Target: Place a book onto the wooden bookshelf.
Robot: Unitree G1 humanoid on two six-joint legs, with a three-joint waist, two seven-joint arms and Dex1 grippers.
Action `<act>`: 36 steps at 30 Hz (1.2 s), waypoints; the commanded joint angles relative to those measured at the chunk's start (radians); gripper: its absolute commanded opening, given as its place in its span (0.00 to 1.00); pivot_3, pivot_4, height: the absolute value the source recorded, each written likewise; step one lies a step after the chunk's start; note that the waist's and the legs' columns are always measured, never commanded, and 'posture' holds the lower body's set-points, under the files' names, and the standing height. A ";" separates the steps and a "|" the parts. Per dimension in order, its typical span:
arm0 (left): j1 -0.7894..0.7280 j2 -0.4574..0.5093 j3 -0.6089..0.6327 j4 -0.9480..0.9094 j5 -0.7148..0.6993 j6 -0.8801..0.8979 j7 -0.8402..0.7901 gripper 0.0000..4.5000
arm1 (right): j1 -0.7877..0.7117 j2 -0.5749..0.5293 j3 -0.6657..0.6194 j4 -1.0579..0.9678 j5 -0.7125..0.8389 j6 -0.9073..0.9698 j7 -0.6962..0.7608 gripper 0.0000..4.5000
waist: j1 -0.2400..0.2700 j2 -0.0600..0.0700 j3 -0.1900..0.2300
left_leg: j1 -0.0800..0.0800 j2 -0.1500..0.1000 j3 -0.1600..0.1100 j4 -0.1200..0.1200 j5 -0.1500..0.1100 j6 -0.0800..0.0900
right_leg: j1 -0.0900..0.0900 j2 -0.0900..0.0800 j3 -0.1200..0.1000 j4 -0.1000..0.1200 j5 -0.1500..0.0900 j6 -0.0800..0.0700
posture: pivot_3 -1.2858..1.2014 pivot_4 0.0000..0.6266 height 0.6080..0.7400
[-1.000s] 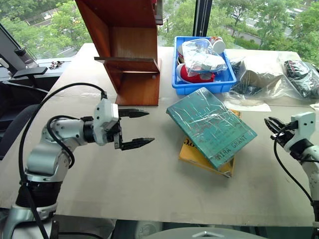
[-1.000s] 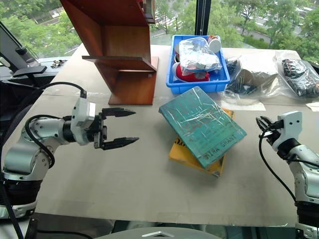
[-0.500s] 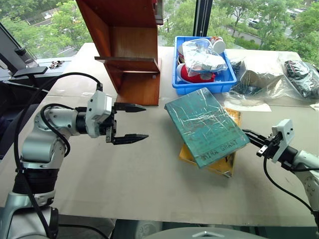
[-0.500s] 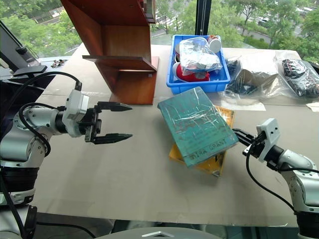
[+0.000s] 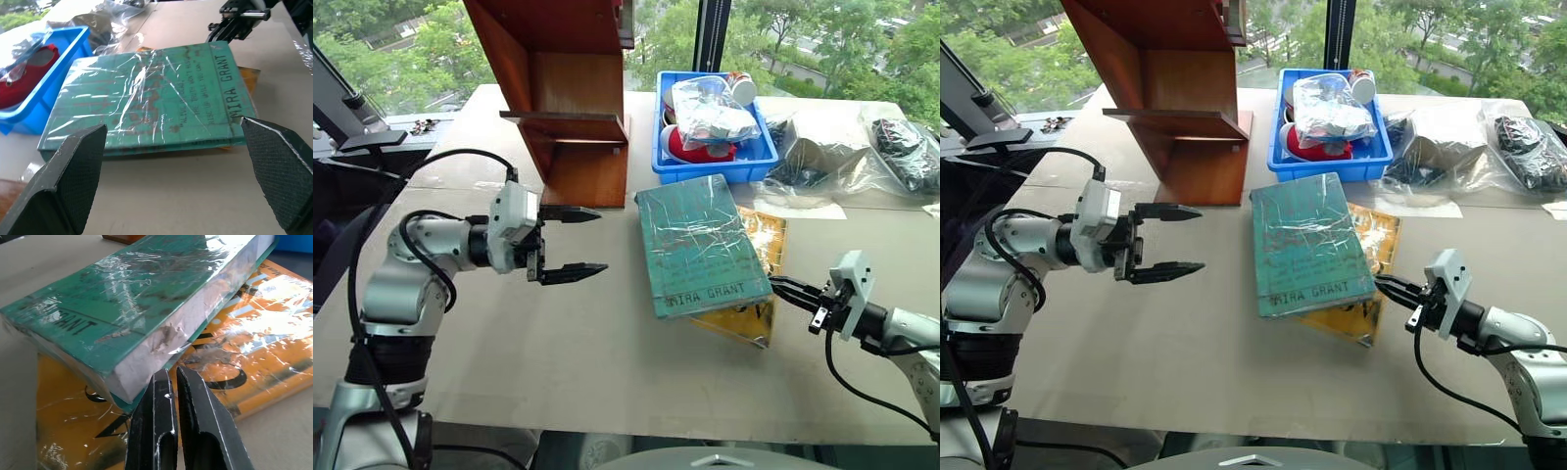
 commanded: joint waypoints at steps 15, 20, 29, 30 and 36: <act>-0.120 -0.573 0.273 0.014 -0.444 1.194 0.889 1.00 | 0.198 -0.194 -0.502 -0.291 0.515 0.254 0.062 0.99 | 0.003 -0.008 0.002 | 0.005 -0.001 -0.009 0.005 0.000 0.000 | 0.009 0.001 -0.006 0.004 -0.002 0.004 | 0.52 0.24 1.00; -0.214 -0.703 0.387 0.157 -0.443 1.309 1.044 1.00 | 0.175 -0.209 -0.513 -0.329 0.582 0.278 0.010 0.99 | -0.003 -0.009 0.002 | 0.005 -0.002 -0.010 0.005 0.000 0.000 | 0.009 0.000 -0.006 0.003 0.000 0.001 | 0.52 0.24 1.00; -0.255 -0.729 0.419 0.313 -0.526 1.309 1.187 0.94 | 0.205 -0.242 -0.572 -0.339 0.635 0.307 0.007 1.00 | 0.004 -0.009 0.002 | 0.005 -0.004 -0.010 0.003 0.000 0.000 | 0.010 -0.002 -0.006 0.001 0.000 0.000 | 0.52 0.24 1.00; -0.258 -0.736 0.430 0.320 -0.540 1.309 1.202 0.89 | 0.208 -0.244 -0.577 -0.340 0.640 0.308 0.009 1.00 | 0.004 -0.009 0.002 | 0.005 -0.004 -0.010 0.003 0.000 0.000 | 0.010 -0.002 -0.006 0.001 0.000 0.000 | 0.52 0.24 1.00; -0.263 -0.733 0.434 0.311 -0.607 1.309 1.259 0.27 | 0.240 -0.267 -0.602 -0.322 0.625 0.320 0.065 1.00 | 0.003 -0.010 0.002 | 0.004 -0.004 -0.010 0.003 0.000 0.000 | 0.009 -0.002 -0.006 0.000 0.000 0.000 | 0.52 0.24 1.00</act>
